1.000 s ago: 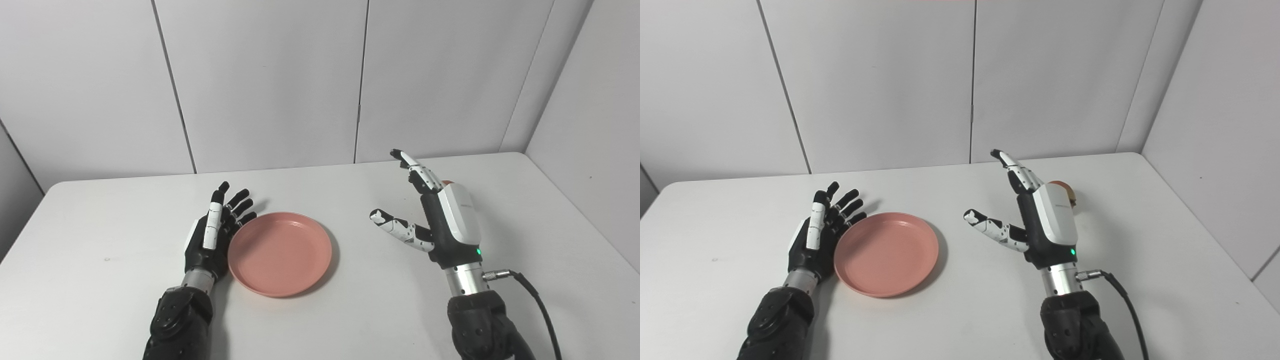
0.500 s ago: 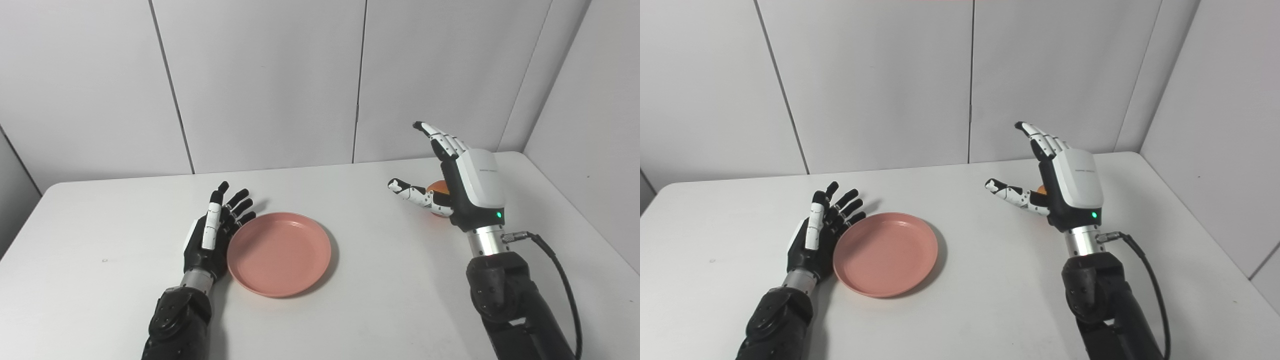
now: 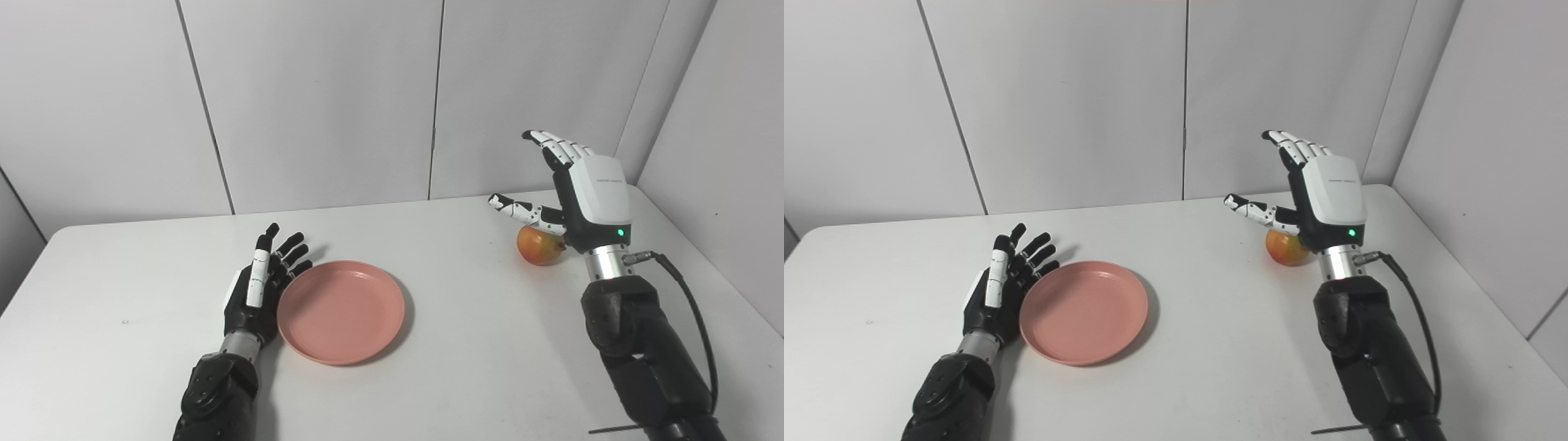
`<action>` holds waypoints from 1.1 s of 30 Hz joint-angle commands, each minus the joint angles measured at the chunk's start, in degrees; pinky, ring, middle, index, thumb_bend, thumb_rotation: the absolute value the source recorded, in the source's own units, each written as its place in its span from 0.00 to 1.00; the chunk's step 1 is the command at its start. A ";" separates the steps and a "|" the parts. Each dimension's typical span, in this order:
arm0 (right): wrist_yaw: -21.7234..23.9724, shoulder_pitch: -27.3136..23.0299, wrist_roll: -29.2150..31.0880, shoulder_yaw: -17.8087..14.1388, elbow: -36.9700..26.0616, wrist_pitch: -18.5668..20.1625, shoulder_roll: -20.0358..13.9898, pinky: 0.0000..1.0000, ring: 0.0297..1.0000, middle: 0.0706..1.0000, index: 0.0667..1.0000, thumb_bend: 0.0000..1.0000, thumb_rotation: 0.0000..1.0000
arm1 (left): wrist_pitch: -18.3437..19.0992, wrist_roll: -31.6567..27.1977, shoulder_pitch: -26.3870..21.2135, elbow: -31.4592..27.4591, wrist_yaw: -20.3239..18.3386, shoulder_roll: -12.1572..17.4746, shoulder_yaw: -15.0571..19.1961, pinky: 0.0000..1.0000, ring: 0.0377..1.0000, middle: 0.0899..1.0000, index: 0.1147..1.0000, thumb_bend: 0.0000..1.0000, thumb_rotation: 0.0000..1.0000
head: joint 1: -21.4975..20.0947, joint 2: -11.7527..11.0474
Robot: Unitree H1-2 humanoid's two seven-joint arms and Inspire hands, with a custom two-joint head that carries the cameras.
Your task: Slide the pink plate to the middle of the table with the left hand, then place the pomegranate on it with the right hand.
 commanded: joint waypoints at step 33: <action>23.13 -11.97 2.38 7.74 12.26 15.18 -9.47 0.71 0.77 0.81 0.77 0.90 0.82 | 2.90 0.73 1.92 1.43 0.90 -0.42 -1.10 0.78 0.83 0.80 1.00 0.90 0.80 | 0.86 0.44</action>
